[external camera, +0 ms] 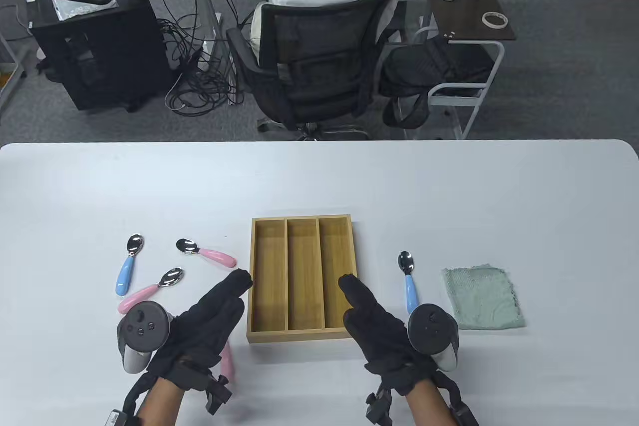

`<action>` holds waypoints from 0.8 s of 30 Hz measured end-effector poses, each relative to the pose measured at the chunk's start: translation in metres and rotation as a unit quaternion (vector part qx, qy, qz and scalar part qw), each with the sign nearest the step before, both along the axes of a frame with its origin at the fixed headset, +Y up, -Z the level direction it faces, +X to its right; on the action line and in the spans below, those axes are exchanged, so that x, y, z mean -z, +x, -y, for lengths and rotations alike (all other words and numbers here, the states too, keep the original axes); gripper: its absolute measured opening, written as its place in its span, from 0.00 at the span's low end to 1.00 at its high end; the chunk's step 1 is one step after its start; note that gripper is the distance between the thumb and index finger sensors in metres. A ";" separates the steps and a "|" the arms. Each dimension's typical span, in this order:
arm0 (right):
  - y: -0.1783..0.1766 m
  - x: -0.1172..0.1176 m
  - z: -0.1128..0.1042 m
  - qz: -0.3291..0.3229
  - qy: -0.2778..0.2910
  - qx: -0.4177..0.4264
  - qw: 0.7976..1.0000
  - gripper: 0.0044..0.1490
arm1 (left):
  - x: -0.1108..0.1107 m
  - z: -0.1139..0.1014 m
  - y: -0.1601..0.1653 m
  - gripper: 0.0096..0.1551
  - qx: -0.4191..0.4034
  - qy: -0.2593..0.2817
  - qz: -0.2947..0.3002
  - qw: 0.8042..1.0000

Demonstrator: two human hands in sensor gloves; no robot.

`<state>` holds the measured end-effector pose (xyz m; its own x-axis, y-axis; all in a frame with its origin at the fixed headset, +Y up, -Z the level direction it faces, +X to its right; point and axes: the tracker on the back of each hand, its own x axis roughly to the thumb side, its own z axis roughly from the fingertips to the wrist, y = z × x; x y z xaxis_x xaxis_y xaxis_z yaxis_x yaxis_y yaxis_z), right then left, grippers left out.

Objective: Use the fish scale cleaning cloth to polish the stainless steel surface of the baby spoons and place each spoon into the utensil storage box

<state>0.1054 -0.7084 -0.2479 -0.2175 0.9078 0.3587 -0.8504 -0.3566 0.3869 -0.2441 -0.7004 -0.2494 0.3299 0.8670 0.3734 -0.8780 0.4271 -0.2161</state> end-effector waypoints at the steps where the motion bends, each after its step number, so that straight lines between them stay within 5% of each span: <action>1: 0.000 0.000 0.000 0.000 0.000 0.000 1.000 0.53 | 0.000 0.000 0.000 0.44 0.002 0.000 0.000 1.000; 13: 0.003 0.006 -0.003 0.011 0.008 0.001 1.000 0.53 | 0.001 -0.001 0.001 0.44 0.017 0.007 -0.002 1.000; 18: 0.028 0.004 -0.022 0.071 0.060 -0.036 0.995 0.47 | 0.001 -0.002 0.004 0.44 0.024 0.000 0.010 1.000; 22: 0.065 0.011 -0.042 0.181 0.089 -0.137 0.970 0.42 | 0.000 -0.002 0.002 0.44 0.031 0.003 0.002 1.000; 24: 0.093 0.023 -0.047 0.245 0.072 -0.259 0.932 0.41 | 0.001 -0.001 0.001 0.44 0.027 -0.005 0.002 1.000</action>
<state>0.1986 -0.6609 -0.2708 -0.7826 0.5854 0.2118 -0.6116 -0.7865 -0.0860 -0.2428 -0.6997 -0.2506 0.3747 0.8519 0.3660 -0.8526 0.4717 -0.2250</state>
